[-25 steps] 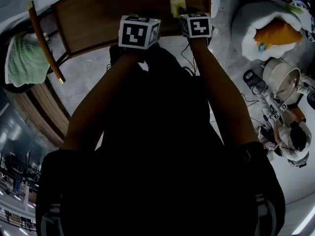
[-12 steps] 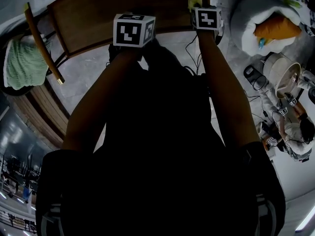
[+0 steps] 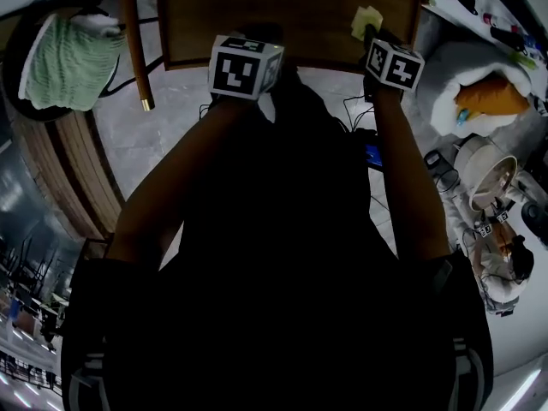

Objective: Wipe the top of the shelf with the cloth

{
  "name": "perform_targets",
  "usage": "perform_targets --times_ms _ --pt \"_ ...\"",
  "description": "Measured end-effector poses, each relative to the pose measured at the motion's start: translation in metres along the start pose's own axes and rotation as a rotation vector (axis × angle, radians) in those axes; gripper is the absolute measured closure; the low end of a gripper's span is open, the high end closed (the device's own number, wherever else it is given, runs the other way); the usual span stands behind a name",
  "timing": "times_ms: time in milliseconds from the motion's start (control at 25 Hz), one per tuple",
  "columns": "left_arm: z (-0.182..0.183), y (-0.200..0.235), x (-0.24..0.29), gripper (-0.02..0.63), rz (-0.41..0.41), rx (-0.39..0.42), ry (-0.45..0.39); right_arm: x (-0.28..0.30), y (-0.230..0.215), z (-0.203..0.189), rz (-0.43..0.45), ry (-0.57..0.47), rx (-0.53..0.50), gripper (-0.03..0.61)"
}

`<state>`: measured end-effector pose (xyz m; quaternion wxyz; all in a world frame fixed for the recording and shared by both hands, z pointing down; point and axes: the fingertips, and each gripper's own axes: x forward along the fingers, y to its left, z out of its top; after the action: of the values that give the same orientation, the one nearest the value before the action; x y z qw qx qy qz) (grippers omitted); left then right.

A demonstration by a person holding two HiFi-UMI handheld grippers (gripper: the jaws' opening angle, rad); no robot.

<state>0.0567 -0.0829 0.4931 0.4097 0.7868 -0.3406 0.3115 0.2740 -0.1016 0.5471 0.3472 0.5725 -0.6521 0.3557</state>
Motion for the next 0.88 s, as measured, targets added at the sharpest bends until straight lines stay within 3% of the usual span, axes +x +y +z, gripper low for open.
perform_targets --times_ms 240,480,720,880 --pt "-0.011 0.069 -0.062 0.603 0.074 -0.071 -0.030 0.025 0.197 0.028 0.322 -0.024 -0.024 0.535" --pt "-0.017 0.130 -0.126 0.603 0.135 -0.071 -0.063 0.056 0.342 0.014 0.537 0.058 -0.026 0.535" --pt "-0.026 0.171 -0.169 0.603 0.209 -0.089 -0.062 0.073 0.424 -0.017 0.688 0.151 -0.033 0.535" --pt "-0.038 0.182 -0.171 0.603 0.223 -0.094 -0.034 0.086 0.444 -0.032 0.662 0.184 -0.186 0.535"
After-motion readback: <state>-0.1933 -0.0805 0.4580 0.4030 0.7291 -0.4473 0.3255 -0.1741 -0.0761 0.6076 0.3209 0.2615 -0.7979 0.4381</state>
